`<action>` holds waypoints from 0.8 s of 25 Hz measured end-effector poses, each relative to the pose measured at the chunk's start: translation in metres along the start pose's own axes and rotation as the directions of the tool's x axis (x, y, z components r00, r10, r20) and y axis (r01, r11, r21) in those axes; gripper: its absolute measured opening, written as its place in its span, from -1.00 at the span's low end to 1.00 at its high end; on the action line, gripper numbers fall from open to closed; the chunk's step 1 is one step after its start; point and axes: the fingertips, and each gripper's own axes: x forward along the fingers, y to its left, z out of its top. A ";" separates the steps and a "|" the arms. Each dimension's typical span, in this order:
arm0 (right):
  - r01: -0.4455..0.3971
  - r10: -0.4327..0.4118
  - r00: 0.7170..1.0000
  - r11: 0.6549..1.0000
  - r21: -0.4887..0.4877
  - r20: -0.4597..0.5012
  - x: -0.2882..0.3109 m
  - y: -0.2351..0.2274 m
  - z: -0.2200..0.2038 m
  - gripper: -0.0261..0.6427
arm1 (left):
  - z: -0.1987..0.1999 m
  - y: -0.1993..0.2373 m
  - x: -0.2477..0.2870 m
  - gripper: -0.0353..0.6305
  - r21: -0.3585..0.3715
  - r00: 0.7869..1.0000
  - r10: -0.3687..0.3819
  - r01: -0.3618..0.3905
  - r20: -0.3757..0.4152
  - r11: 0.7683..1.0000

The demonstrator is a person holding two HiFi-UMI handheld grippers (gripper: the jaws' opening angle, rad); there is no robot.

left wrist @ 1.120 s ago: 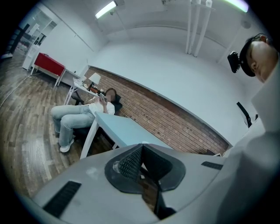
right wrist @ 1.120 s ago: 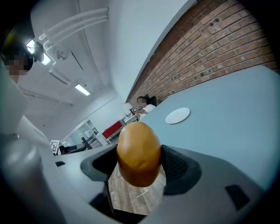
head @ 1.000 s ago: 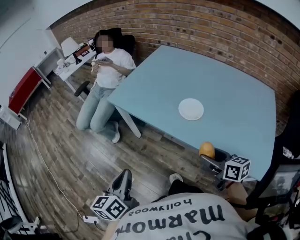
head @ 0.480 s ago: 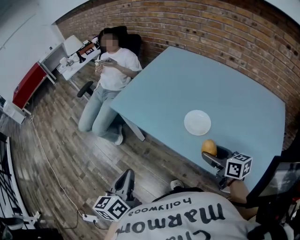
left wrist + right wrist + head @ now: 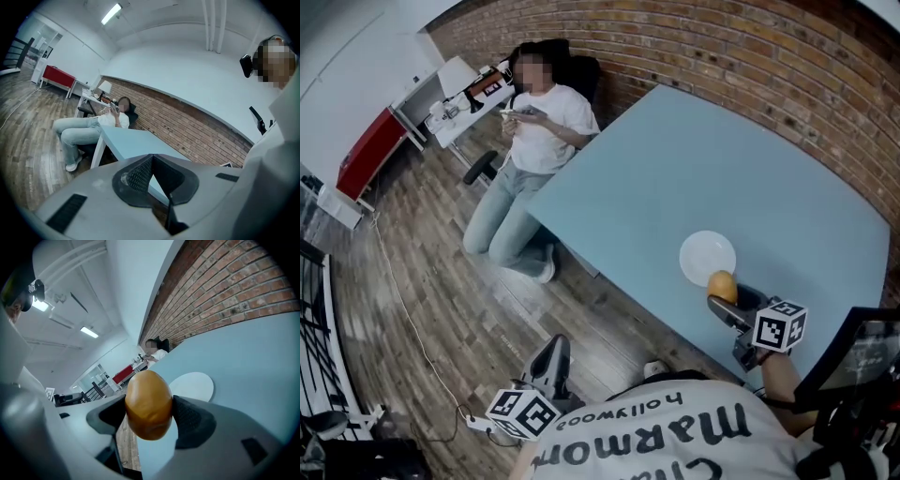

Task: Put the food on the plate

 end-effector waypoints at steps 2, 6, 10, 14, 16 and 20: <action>-0.004 0.004 1.000 1.000 -0.002 -0.009 0.006 -0.006 0.004 0.02 | 0.003 0.000 0.004 -0.88 0.001 1.000 0.013 -0.013 -0.002 1.000; 0.006 -0.007 1.000 0.999 -0.036 -0.027 0.020 -0.027 0.008 0.02 | 0.006 0.000 0.010 -0.88 0.013 0.999 0.041 -0.041 -0.014 0.999; 0.011 -0.012 1.000 0.999 -0.053 -0.022 0.036 -0.040 0.016 0.02 | 0.004 0.008 0.009 -0.88 0.027 0.997 0.076 -0.075 -0.026 0.997; 0.014 -0.015 1.000 0.998 -0.054 -0.006 0.044 -0.049 0.023 0.02 | 0.002 0.011 0.016 -0.88 0.029 0.995 0.091 -0.090 -0.033 0.996; 0.029 -0.029 1.000 0.997 -0.065 0.006 0.045 -0.055 0.029 0.02 | 0.002 0.012 0.022 -0.88 0.042 0.996 0.086 -0.084 -0.035 0.996; 0.101 -0.104 0.995 0.978 -0.183 -0.005 0.045 -0.066 0.037 0.02 | -0.002 0.014 0.032 -0.88 0.058 0.996 0.058 -0.054 -0.063 0.997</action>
